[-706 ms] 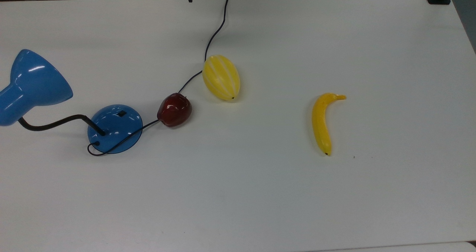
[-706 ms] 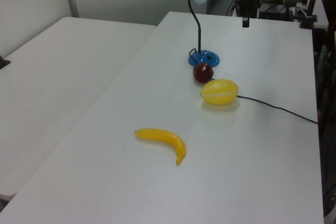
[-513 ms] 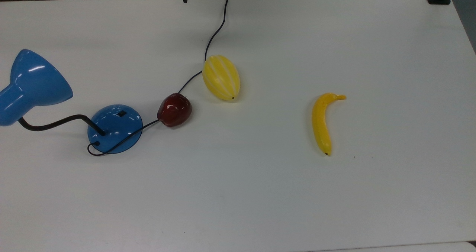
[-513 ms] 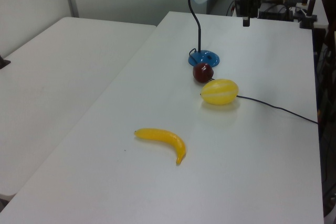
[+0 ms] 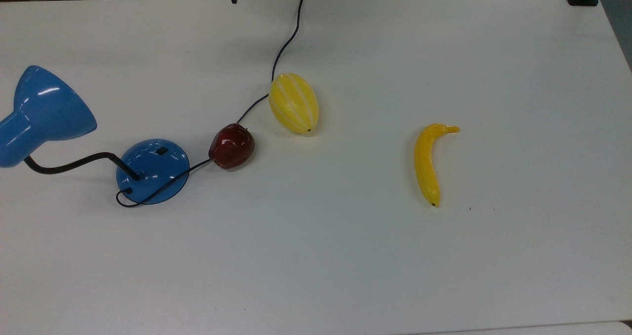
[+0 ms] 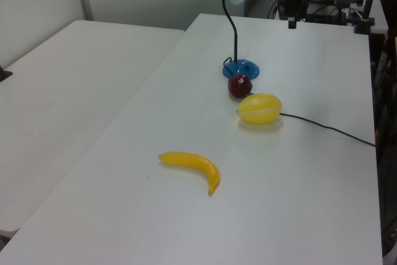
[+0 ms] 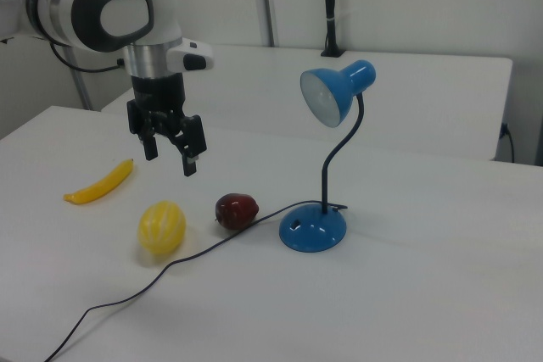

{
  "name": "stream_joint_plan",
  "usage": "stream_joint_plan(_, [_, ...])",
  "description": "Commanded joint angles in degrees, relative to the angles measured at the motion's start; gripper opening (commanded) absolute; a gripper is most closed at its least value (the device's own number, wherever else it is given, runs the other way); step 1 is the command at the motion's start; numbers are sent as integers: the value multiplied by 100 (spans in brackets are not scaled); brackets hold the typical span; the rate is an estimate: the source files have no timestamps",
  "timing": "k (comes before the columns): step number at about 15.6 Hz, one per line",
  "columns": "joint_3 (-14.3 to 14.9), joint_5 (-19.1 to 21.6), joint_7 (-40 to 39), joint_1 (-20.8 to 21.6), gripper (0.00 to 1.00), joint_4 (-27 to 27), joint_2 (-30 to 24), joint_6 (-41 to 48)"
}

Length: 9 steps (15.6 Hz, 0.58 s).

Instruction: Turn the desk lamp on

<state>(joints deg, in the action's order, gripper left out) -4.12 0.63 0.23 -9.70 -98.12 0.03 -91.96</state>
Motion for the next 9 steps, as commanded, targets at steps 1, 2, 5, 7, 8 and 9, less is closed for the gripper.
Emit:
stream_joint_plan(1, [25,-63,-49,-32,100,21,50,-121])
stream_joint_plan(2, [25,-63,-23,-41,99,21,85,-155])
stream_joint_plan(5, [43,-19,-14,-67,55,21,137,-488])
stream_joint_plan(7, [43,25,73,-234,22,21,269,-813])
stream_joint_plan(8, [43,25,231,-252,9,21,322,-998])
stream_joint_plan(9, [43,16,397,-261,1,21,418,-1234])
